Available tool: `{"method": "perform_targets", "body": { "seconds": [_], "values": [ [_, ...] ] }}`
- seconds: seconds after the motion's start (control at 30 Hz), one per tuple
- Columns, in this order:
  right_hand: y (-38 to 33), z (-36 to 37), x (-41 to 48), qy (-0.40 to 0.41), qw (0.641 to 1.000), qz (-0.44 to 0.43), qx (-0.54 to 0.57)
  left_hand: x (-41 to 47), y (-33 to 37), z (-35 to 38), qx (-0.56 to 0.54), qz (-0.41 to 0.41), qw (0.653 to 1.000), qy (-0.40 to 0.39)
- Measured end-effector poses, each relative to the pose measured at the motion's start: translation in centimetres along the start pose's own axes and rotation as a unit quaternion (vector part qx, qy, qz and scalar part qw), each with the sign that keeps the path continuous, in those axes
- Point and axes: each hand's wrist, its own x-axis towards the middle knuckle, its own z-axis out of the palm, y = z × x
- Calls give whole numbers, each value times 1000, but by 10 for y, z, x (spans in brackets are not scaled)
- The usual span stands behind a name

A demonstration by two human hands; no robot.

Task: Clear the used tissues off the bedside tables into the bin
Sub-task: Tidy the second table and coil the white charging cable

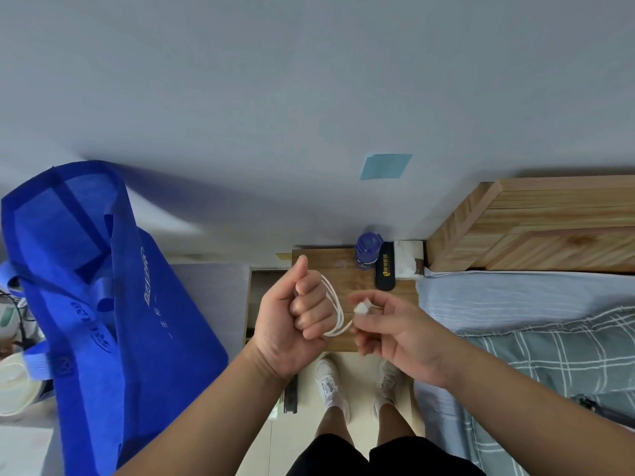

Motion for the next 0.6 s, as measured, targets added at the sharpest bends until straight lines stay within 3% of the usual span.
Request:
{"method": "perform_targets", "body": {
  "seconds": [0.1,0.27,0.37,0.5,0.6],
  "values": [
    [3,11,2,-8,994,17,105,2,-6,6,-6,-18,999,-45],
    [8,21,-1,12,995,6,102,4,-1,8,25,-46,996,-73],
    [10,19,-3,35,998,-18,53,4,1,4,141,-39,989,-16],
    [16,22,-4,30,996,-67,-51,2,2,-3,291,-37,952,88],
    [23,19,1,70,994,-83,-6,0,2,0,382,-27,919,93]
  ]
}}
